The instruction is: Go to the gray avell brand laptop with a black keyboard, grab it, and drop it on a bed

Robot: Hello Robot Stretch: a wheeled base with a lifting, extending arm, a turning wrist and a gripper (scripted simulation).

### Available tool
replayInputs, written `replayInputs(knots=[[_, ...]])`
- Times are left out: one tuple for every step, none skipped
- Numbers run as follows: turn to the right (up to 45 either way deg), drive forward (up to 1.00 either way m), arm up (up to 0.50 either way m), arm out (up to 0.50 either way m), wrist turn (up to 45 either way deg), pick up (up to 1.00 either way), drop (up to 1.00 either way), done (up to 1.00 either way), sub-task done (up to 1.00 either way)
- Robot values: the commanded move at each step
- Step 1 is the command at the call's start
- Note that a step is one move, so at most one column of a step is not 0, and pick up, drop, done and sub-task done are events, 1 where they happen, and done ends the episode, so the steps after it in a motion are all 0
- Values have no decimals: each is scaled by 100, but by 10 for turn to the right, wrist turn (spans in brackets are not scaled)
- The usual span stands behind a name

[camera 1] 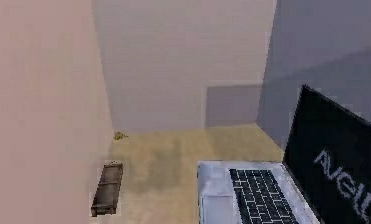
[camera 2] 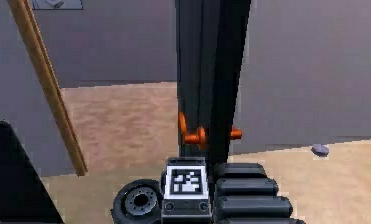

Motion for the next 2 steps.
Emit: replayInputs(knots=[[450,0,0,0,0,0,0,0,0],[90,0,0,0,0,0,0,0,0]])
